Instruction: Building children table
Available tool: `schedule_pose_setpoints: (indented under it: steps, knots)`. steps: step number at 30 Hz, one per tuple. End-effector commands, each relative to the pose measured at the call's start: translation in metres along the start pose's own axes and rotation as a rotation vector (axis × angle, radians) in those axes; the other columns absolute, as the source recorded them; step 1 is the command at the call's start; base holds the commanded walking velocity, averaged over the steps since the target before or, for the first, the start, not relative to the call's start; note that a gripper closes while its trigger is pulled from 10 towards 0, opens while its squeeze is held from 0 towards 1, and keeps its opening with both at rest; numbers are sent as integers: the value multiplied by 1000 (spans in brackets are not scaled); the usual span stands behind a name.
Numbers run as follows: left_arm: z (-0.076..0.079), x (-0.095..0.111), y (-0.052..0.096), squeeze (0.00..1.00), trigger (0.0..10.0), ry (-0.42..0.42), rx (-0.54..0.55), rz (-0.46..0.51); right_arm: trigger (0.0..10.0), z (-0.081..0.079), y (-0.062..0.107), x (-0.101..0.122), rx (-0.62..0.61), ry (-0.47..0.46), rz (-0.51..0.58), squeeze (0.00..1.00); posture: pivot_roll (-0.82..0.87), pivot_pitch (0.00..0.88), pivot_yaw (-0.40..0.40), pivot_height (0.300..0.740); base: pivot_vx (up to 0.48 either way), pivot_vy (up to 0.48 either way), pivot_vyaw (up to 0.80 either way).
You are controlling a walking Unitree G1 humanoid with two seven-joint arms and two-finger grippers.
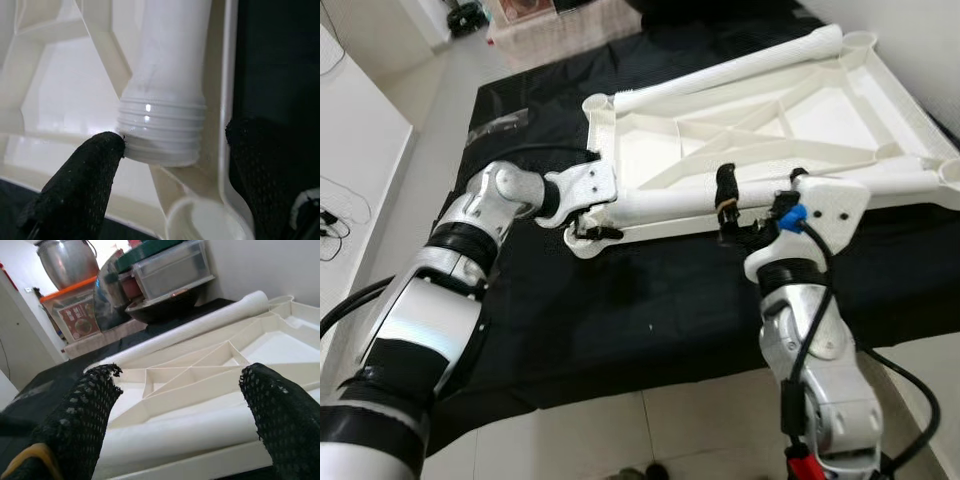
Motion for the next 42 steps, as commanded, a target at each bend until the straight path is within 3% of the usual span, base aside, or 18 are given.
schedule_pose_setpoints:
  steps: [1,11,25,36,37,42]
  knots:
    - [-1,-7,3,0,10000,6,12,-31,10000,-2,3,2,-4,-11,-3,0,47,292,258,740,0,0,0]
    - [-32,10,15,0,10000,-38,101,-30,10000,-7,4,-5,14,-33,-40,0,72,271,248,740,0,0,0]
    - [-21,2,11,0,10000,-9,10,-65,10000,-3,1,2,-13,-30,-34,0,54,275,276,740,0,0,0]
    - [-28,9,10,0,10000,-90,48,-78,10000,-5,1,0,-20,-37,-41,0,64,276,285,740,0,0,0]
    - [-31,16,8,0,10000,-128,85,-63,10000,-5,1,2,-27,-31,-30,0,66,280,288,740,0,0,0]
    - [-38,27,5,0,10000,-112,163,4,10000,-4,2,2,-45,-32,-28,0,60,277,292,740,0,0,0]
Point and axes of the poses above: a point about 5 cm out from each wrist's last joint towards the gripper, its own y axis pointing back from the gripper into the wrist, its own x axis along the axis of the wrist's last joint, z = x × y, the point moved 1 cm from there along -y, pointing out of the wrist towards the gripper, and after that the axes turned 5 degrees about -y, right-handed, at the moved point
